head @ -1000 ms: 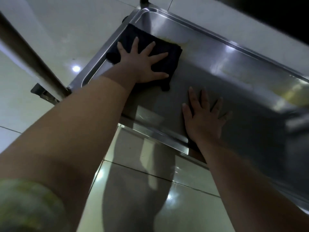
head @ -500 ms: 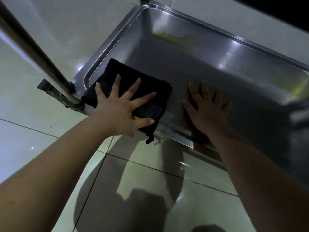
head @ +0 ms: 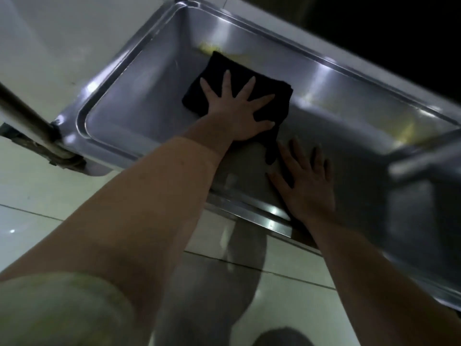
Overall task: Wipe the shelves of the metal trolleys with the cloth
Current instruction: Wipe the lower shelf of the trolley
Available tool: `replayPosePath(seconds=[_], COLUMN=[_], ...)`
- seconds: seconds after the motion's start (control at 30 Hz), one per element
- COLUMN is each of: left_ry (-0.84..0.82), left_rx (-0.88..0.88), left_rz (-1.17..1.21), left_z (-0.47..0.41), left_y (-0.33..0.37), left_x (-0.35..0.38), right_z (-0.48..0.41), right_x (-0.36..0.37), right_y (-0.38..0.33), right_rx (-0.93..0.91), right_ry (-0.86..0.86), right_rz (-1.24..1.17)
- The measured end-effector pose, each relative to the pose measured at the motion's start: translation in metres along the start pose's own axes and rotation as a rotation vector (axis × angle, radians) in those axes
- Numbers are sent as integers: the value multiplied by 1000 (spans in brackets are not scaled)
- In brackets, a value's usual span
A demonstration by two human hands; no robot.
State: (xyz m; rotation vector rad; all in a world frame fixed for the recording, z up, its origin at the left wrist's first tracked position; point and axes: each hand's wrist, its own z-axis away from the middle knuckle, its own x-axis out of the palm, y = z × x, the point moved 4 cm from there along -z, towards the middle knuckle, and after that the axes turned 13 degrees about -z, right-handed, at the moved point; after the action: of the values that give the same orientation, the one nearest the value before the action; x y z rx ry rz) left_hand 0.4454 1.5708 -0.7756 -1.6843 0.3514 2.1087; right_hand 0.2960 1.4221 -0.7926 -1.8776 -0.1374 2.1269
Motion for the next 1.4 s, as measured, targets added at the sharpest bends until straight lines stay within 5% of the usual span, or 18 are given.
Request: replayPosePath(seconds=[0.17,0.47,0.6,0.7,0.9,1.1,1.33,1.4], left_ry=[-16,-64,-116,-110,-164,-185,-268,-215], left_rx=[-17,-49,-53,-65,-106,49,50,35], left_rz=[-44,-107,-99,-114,-119,-137,-25,82], left_z=[-10,124,126,126,134,127,123,121], left_y=[2,-7,-1,0,57,199,287,268], left_x=[-1,39,35,36,26,15,5,-4], right_z=[-4,-4,2,39,115,121,112,109], right_x=[-1,-1,-21,-45,-46,-41,-59,-67], right_y=[-1,-1,20,71,183,191,202,194], right_rx=[-3,-14,-134,-272,167,150,348,368], right_ry=[5,-53,-270,-221,-142,-46,272,319], right_rz=[-47,-22,-6,125,-66,-112,-917,-848])
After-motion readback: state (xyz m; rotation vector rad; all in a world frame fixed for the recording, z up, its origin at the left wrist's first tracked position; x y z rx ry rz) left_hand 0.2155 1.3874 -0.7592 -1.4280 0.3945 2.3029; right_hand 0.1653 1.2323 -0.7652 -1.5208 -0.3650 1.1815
